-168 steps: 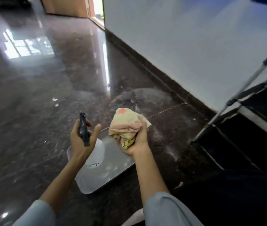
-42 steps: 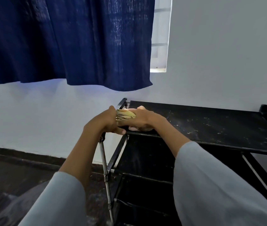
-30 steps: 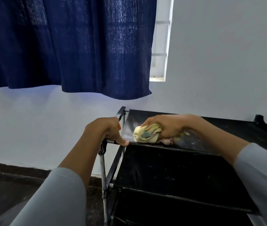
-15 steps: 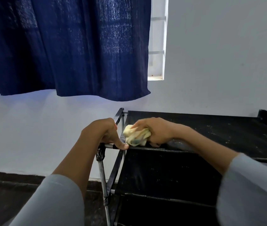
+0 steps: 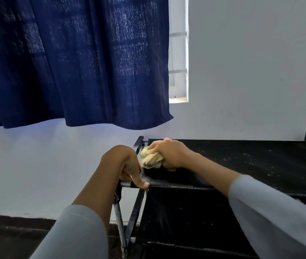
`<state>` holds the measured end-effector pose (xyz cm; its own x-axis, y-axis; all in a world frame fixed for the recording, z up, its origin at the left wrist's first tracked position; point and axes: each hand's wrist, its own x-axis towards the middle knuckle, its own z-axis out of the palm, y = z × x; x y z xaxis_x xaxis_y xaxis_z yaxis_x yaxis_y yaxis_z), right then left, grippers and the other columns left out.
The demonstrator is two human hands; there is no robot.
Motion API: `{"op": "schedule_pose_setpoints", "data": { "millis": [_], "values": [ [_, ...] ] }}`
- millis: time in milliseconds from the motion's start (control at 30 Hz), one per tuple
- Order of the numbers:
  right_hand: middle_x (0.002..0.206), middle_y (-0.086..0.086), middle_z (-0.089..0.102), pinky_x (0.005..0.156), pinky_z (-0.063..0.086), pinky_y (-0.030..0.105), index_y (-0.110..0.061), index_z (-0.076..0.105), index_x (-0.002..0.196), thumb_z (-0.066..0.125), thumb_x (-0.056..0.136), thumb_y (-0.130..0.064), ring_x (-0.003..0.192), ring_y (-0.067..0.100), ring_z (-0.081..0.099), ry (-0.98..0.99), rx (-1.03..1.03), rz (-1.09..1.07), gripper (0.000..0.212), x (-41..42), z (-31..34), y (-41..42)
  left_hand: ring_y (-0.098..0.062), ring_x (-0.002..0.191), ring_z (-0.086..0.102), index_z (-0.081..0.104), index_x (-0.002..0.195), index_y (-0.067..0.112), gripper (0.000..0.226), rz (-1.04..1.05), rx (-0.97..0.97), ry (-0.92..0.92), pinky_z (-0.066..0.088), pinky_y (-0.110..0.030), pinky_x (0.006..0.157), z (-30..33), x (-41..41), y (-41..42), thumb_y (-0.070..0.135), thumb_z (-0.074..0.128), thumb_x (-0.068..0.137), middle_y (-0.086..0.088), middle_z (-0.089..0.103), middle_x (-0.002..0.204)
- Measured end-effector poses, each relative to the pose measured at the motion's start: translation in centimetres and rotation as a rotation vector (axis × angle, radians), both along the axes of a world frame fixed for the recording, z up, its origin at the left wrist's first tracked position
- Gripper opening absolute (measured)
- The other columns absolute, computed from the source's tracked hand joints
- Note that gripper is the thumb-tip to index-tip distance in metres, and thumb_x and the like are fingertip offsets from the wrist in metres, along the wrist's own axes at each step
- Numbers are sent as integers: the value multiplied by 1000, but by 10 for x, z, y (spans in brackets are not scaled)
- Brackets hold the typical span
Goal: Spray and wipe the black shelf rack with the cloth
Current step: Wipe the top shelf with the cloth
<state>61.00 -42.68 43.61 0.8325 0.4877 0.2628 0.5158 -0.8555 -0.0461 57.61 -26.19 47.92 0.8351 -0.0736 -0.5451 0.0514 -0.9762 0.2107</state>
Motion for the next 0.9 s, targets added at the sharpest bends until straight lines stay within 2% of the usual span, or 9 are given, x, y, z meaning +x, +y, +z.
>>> {"op": "schedule_pose_setpoints", "data": {
  "millis": [100,233,400,500,600,667,767,900],
  "values": [
    [130,-6,55,85,41,33,-30,58,126,62,83,-23,110,23,50,-79,-30,-112,43,18,3,2,-20,121,52,44,139,13,114,19,19,27,41,-36,107,0,2,0,43,89,38,1,55,135],
    [128,-5,56,84,42,33,-27,59,124,63,80,-19,111,24,52,-46,4,-199,45,20,6,-11,-21,121,52,44,138,14,133,36,-7,41,40,-37,107,-1,3,1,42,88,16,1,56,134],
    [133,-2,55,91,42,34,-36,50,134,65,81,-25,122,24,50,57,-30,-331,56,0,14,-60,-21,120,52,43,139,13,124,43,-21,25,40,-37,107,0,-1,-1,38,88,26,1,55,134],
    [136,-8,54,87,42,29,-43,49,134,66,82,-26,122,20,51,91,-66,-439,58,-16,17,-99,-21,120,52,44,139,12,125,49,-24,16,41,-36,106,1,-3,-1,37,87,24,0,55,135],
    [136,-10,53,79,43,26,-41,50,134,65,80,-18,119,19,53,165,-59,-543,60,-32,21,-134,-21,121,52,45,138,11,119,40,-12,4,41,-36,107,0,-4,-1,38,88,31,0,54,136],
    [135,-10,54,76,42,26,-38,51,133,62,78,-13,116,20,54,204,-42,-584,62,-39,21,-146,-21,123,51,43,139,10,122,42,-20,2,40,-36,107,0,-4,0,38,85,28,-1,53,137],
    [123,-1,62,74,42,28,-31,55,126,61,80,-18,107,24,59,185,-24,-611,48,-42,22,-136,-21,123,51,42,139,10,123,53,-29,1,39,-35,108,0,-4,1,39,85,28,0,53,137],
    [105,5,67,74,38,27,-27,66,108,60,82,-25,103,27,60,125,-4,-613,27,-41,25,-103,-18,121,53,41,140,11,109,55,-11,-22,40,-33,107,-3,0,3,41,86,45,2,54,137]
  ]
}}
